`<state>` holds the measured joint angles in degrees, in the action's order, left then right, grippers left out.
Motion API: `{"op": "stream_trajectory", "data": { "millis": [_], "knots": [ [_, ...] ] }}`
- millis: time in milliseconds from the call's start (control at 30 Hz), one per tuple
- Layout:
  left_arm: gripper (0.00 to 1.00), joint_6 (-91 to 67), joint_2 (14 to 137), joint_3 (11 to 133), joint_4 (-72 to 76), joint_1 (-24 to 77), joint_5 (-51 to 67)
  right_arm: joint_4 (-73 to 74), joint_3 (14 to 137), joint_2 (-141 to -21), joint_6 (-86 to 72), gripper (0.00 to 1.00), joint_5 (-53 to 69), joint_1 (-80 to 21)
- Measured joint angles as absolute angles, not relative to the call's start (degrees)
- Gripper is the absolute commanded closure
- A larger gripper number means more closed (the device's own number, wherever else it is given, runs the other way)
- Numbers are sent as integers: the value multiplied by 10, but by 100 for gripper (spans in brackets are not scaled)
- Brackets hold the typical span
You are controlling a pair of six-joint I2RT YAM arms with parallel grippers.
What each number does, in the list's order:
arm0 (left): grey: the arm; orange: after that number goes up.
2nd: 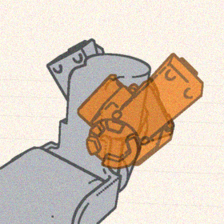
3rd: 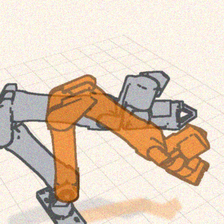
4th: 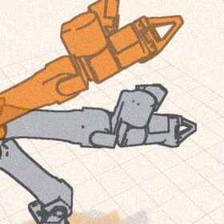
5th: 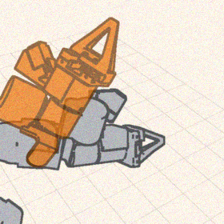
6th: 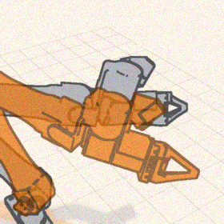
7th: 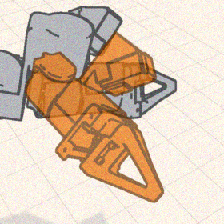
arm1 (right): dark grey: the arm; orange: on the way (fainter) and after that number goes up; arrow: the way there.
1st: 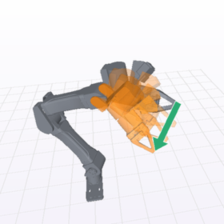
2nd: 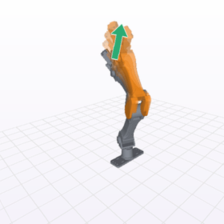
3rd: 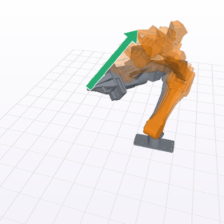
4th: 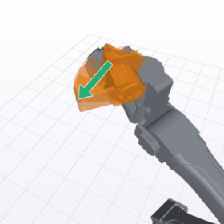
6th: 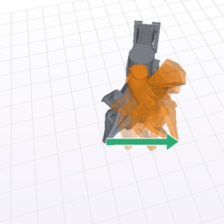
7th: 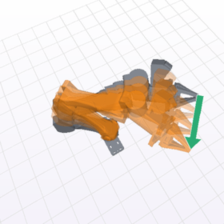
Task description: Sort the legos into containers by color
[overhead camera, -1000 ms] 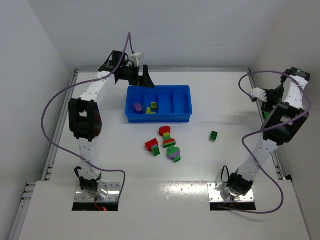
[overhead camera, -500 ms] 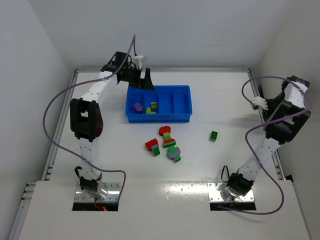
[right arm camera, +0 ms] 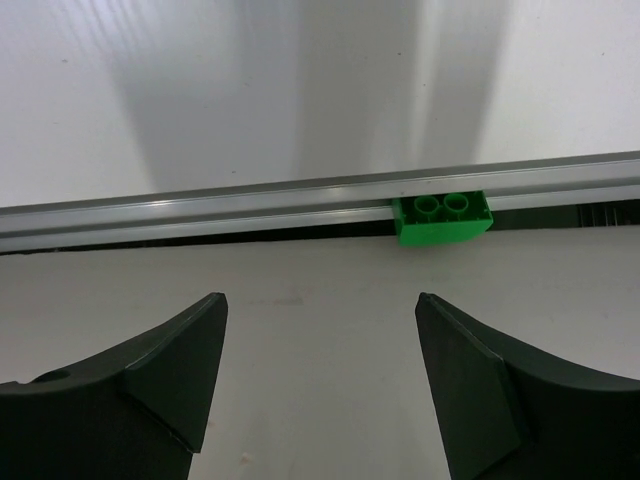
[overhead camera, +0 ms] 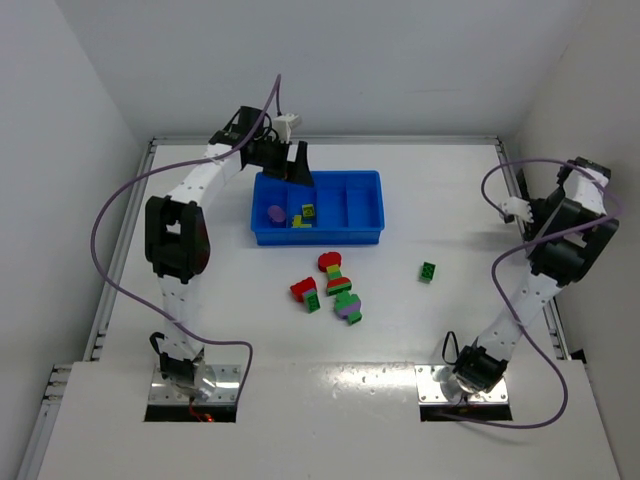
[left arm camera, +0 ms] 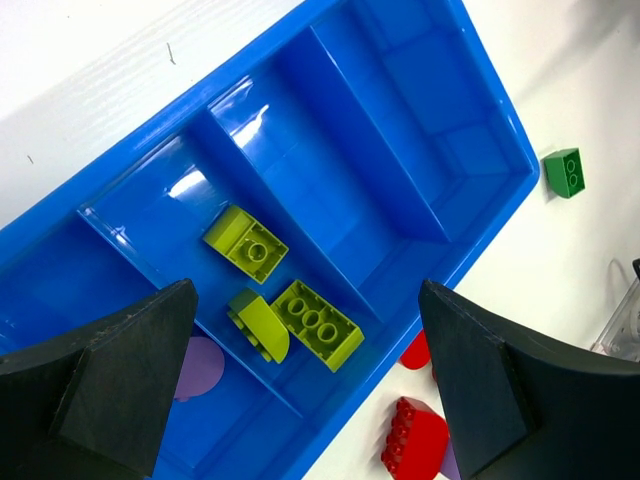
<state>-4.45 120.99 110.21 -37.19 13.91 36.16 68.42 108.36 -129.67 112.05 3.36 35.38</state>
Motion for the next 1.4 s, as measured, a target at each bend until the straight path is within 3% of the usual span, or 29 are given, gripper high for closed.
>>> {"op": "stream_trajectory", "data": {
  "millis": [767, 1033, 1400],
  "knots": [
    [0, -41, 1211, 1104, -373, 148, 355, 569, 1054, -1343, 1120, 17, 31, 340],
    [0, -39, 1211, 1104, -373, 157, 355, 535, 1054, -1351, 1120, 9, 30, 340],
    [0, -39, 1229, 1110, -373, 166, 349, 516, 1076, -1377, 1120, 9, 29, 339]
  ]
}}
